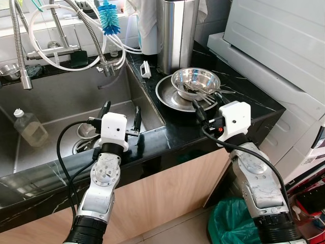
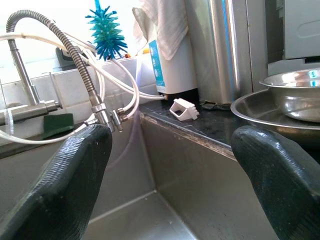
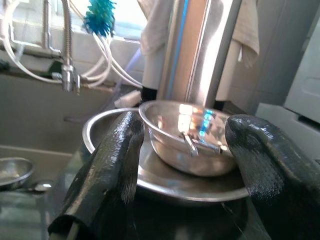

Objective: Kitchen organization

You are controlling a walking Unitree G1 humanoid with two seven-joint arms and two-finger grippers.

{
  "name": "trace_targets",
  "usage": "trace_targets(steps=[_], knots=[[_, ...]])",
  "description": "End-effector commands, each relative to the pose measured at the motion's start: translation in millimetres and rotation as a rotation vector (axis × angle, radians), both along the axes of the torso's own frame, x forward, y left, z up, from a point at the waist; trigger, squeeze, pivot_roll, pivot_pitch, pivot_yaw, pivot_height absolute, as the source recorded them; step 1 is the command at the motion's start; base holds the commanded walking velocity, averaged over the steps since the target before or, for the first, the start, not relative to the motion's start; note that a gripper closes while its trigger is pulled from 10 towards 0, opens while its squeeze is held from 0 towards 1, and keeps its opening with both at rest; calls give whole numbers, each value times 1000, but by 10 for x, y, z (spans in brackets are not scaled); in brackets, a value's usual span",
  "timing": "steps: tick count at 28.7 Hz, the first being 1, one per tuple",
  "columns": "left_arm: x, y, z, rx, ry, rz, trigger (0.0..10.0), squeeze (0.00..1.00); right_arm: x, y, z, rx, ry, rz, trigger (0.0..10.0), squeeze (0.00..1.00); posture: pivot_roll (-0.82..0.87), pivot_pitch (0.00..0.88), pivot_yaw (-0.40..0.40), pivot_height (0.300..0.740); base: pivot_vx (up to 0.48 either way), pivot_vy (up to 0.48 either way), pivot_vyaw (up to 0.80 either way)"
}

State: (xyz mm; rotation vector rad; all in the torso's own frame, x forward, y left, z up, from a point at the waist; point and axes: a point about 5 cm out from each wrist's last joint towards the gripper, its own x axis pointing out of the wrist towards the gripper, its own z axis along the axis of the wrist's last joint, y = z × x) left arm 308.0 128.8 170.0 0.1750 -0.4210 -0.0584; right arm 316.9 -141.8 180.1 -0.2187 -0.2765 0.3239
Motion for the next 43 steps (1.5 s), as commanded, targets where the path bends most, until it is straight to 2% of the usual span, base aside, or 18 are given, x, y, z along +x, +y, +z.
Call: trace_targets(steps=[1,3,4,5,6,30,43], knots=[[-6,4,30,5,-9,8,10000,0,6,-33,-16,-5,12,-17,10000,0,36,66,22,740,0,0,0],[-5,3,32,4,-9,8,10000,0,5,-36,-19,-5,15,-18,10000,0,34,66,22,740,0,0,0],[-5,1,33,3,-10,7,10000,0,6,-39,-21,-8,16,-20,7020,0,34,66,22,740,0,0,0],[-5,1,33,3,-10,7,10000,0,9,-45,-33,-12,24,-25,1059,0,34,65,22,740,0,0,0],[-5,-1,33,3,-10,6,10000,0,12,-53,-48,-18,33,-32,0,0,35,65,22,740,0,0,0],[2,0,34,4,-13,7,10000,0,32,-55,-26,-24,23,-27,0,0,39,41,19,740,0,0,0],[17,13,47,5,-17,11,10000,0,36,-39,142,-5,-46,-24,0,0,37,42,21,740,0,0,0]])
